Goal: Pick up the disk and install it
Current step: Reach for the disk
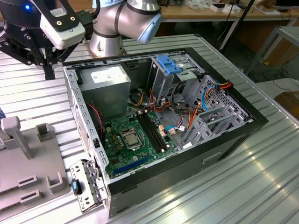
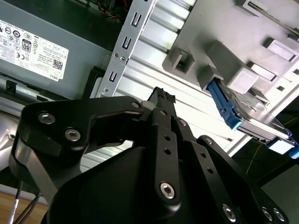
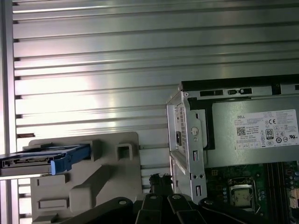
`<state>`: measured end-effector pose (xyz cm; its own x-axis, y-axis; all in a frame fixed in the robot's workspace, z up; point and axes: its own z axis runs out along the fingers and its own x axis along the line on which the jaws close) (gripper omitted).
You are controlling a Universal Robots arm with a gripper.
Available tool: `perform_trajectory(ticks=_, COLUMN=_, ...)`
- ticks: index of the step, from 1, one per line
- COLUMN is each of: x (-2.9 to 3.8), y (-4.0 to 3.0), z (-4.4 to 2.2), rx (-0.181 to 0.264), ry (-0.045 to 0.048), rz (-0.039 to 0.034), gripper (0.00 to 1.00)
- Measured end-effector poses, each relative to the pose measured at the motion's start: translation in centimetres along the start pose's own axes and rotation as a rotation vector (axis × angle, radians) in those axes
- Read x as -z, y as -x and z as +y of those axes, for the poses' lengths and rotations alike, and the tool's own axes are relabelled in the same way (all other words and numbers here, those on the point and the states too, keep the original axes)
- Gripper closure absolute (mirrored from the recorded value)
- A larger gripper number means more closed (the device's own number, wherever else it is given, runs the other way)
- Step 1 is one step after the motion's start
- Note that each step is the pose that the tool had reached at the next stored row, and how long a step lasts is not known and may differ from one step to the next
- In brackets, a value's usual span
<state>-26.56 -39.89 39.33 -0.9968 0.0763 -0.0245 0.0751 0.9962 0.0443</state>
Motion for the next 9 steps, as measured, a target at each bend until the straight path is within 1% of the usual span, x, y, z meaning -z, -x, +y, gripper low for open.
perform_trajectory(ticks=9, x=0.02, y=-0.91, z=-0.07, rx=0.0, ry=0.0, rz=0.0, gripper=0.89)
